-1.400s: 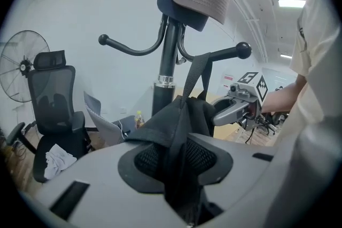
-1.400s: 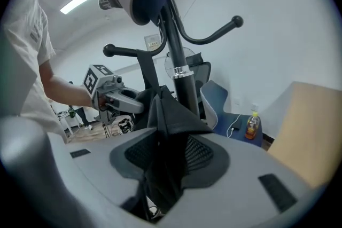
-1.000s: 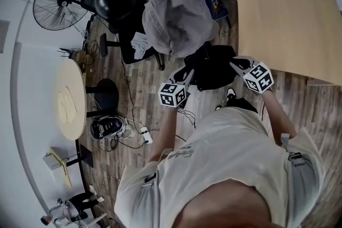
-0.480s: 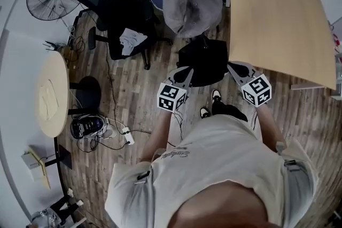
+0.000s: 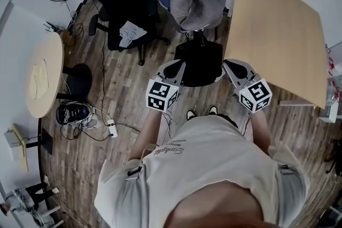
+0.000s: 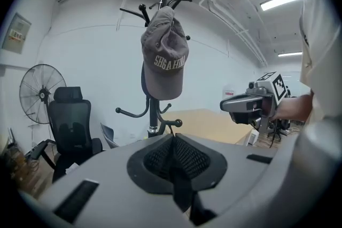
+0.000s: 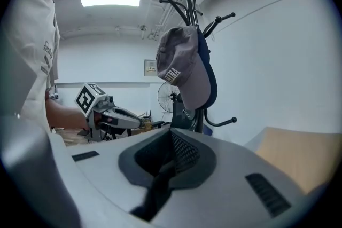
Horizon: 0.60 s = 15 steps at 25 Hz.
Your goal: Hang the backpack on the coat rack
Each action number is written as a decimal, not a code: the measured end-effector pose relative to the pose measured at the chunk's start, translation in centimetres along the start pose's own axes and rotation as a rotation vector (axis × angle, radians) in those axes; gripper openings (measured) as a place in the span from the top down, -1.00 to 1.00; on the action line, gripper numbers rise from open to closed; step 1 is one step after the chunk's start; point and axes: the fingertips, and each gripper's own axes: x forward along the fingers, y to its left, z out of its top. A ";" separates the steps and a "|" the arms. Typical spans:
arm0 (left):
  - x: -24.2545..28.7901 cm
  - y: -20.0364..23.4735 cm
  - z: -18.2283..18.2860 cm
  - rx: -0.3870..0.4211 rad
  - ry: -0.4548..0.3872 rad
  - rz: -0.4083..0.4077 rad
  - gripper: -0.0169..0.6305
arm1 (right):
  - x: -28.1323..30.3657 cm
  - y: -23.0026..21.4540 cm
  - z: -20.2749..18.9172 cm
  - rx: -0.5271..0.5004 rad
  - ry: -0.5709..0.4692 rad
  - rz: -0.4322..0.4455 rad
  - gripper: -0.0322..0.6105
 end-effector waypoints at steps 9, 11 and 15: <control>-1.2 -0.7 5.6 0.047 -0.098 0.096 0.87 | -0.4 -0.4 5.5 -0.106 -0.138 0.044 0.92; -1.7 -1.0 6.9 0.030 -0.125 0.097 0.87 | -0.4 -0.3 5.9 -0.113 -0.144 0.045 0.92; -2.2 -1.2 8.7 -0.020 -0.185 0.092 0.87 | -0.6 -0.1 6.7 -0.118 -0.166 0.034 0.92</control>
